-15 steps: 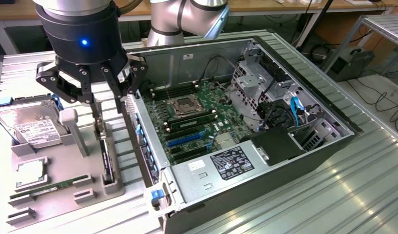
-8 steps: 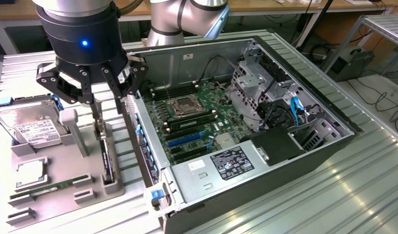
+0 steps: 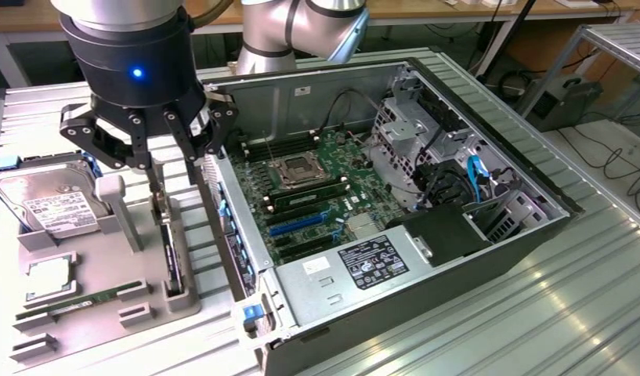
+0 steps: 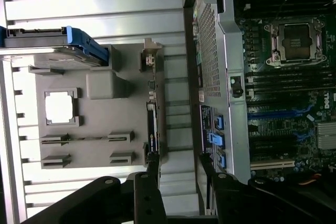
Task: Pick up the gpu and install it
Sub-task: 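Pick up the gpu and move the gpu toward the slot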
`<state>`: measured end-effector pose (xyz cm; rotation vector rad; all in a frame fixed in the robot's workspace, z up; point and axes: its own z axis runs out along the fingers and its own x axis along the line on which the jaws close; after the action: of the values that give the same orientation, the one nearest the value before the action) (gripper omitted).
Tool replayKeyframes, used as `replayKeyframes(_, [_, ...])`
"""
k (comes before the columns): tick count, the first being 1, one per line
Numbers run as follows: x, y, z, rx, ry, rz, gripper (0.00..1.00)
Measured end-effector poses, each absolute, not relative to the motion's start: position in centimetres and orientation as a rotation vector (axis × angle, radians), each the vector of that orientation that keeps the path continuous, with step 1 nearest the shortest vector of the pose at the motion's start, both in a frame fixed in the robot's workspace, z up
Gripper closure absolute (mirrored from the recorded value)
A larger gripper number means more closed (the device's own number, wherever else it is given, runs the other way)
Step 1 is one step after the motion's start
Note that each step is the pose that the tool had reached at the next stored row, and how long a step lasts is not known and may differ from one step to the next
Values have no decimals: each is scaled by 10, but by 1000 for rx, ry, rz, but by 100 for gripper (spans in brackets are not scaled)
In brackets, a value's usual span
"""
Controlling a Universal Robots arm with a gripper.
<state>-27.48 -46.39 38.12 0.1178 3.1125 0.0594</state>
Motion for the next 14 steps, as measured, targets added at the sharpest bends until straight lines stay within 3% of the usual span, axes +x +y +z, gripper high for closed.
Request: replayKeyframes(14, [-275,-464,377,118,3113,59,58])
